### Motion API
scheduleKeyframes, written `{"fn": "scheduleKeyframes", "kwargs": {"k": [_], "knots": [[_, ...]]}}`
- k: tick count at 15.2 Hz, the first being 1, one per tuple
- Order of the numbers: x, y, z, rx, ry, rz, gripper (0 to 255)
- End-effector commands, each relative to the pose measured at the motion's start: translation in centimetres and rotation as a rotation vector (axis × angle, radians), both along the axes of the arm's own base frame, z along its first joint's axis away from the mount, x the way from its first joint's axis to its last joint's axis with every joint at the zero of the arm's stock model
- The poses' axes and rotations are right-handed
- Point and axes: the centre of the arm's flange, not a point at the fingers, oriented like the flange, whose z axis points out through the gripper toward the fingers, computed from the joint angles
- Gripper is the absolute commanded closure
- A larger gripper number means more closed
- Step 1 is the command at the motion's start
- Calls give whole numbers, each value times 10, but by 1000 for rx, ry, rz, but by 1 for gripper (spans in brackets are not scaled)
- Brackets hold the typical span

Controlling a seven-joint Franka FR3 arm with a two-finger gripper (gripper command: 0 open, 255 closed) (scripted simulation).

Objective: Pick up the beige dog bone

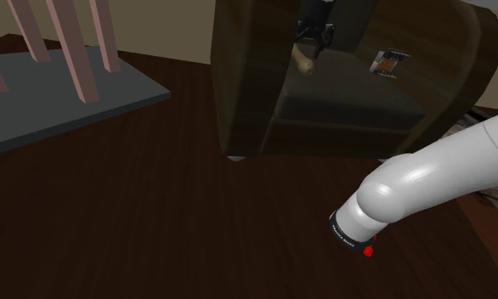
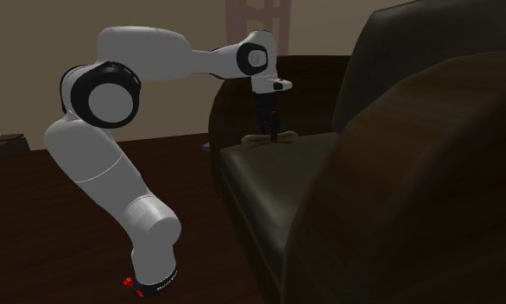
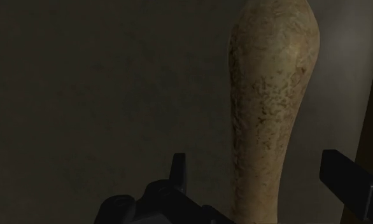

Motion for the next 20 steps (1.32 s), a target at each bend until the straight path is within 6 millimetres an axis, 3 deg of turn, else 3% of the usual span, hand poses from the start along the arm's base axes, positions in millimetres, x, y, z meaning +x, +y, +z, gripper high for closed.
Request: {"fn": "scheduleKeyframes", "kwargs": {"k": [1, 2, 3, 12, 20], "knots": [[-1, 0, -7, 0, 0, 0, 0], [-1, 0, -7, 0, 0, 0, 0], [-2, 0, -7, 0, 0, 0, 255], [-1, 0, -7, 0, 0, 0, 255], [-1, 0, 35, 0, 0, 0, 255]]}}
